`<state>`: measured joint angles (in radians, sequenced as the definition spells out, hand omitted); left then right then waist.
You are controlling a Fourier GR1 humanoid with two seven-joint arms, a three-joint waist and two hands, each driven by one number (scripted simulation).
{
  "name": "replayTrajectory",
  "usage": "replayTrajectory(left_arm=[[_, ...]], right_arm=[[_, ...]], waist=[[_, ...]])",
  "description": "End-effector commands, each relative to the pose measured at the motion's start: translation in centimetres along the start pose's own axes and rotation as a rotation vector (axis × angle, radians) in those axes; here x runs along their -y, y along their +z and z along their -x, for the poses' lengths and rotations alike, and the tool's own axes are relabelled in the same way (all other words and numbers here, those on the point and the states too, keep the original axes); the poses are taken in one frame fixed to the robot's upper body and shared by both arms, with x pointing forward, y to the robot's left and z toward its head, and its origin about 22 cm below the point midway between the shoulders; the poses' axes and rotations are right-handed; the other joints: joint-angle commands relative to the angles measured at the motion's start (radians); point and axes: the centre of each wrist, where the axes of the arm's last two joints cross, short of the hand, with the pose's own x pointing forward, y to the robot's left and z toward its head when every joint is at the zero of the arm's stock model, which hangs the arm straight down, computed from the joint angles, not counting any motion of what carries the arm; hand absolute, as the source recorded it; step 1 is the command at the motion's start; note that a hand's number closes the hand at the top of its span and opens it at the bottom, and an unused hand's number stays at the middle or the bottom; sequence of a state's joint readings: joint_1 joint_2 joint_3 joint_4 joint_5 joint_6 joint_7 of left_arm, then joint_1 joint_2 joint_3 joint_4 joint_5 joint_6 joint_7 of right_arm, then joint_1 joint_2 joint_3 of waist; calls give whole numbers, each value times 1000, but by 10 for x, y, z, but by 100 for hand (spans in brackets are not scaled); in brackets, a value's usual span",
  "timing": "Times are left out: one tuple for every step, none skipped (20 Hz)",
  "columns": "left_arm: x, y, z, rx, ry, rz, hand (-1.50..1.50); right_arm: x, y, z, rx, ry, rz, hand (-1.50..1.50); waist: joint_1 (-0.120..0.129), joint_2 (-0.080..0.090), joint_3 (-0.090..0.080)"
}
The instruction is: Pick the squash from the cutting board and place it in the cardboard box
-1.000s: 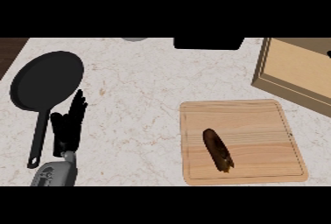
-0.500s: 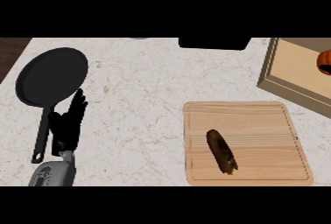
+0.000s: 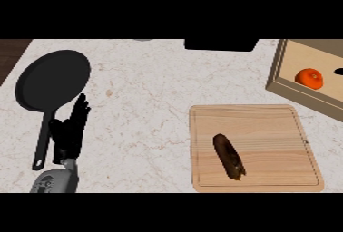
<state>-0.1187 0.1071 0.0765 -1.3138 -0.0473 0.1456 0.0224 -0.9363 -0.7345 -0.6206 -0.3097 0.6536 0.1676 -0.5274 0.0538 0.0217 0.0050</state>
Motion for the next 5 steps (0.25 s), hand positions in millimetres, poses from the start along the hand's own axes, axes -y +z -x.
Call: replayTrajectory(left_arm=[[8,0,-7,11,6,-15,0],[-10,-5,-5,-3,4,-28,0],[0,-1,-5,13,6,-7,0],[-3,1,-2,3,-2,-14,0],[-1,-3,-7,5,-5,-2,0]], right_arm=[[14,7,9,37,-241,47,-150],[25,11,10,43,-282,61,-150],[26,18,18,33,-284,78,-150],[40,17,12,15,-307,77,-150],[37,23,21,3,-311,129,-150]], waist=[[-8,-2,1],[-13,-1,0],[-5,2,1],[-4,0,0],[-6,2,0]])
